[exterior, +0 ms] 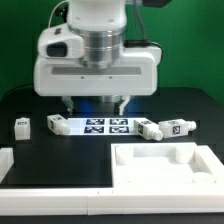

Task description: Assemble one leg

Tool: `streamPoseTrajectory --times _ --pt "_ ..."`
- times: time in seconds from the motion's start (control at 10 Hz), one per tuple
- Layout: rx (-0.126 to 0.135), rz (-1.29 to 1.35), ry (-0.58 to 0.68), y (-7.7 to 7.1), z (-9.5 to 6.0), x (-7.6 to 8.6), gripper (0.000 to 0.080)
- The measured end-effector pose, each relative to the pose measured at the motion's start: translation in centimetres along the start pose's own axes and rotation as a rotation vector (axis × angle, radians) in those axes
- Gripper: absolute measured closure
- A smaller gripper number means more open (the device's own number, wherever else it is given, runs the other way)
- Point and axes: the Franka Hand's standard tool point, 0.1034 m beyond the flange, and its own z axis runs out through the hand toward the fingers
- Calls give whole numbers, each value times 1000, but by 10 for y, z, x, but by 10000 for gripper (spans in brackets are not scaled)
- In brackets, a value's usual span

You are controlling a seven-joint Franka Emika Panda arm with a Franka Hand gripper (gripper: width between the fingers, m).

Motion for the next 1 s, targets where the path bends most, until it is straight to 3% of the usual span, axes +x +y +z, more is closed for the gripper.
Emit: streamPoseTrajectory --times 0.2,0.4,0.5,0.7,0.8,0.9,1.0 --pt "1 -5 -25 -2 3 -2 151" --pt "13 -41 -191 0 7 -8 151" --pt "29 -117 -260 24 18 -20 151" --pt "43 -186 -428 73 18 -52 151" --pt "47 -208 -465 96 12 -47 151" --pt "45 -195 -469 102 15 -47 151" --pt "45 -201 -470 99 15 -47 151"
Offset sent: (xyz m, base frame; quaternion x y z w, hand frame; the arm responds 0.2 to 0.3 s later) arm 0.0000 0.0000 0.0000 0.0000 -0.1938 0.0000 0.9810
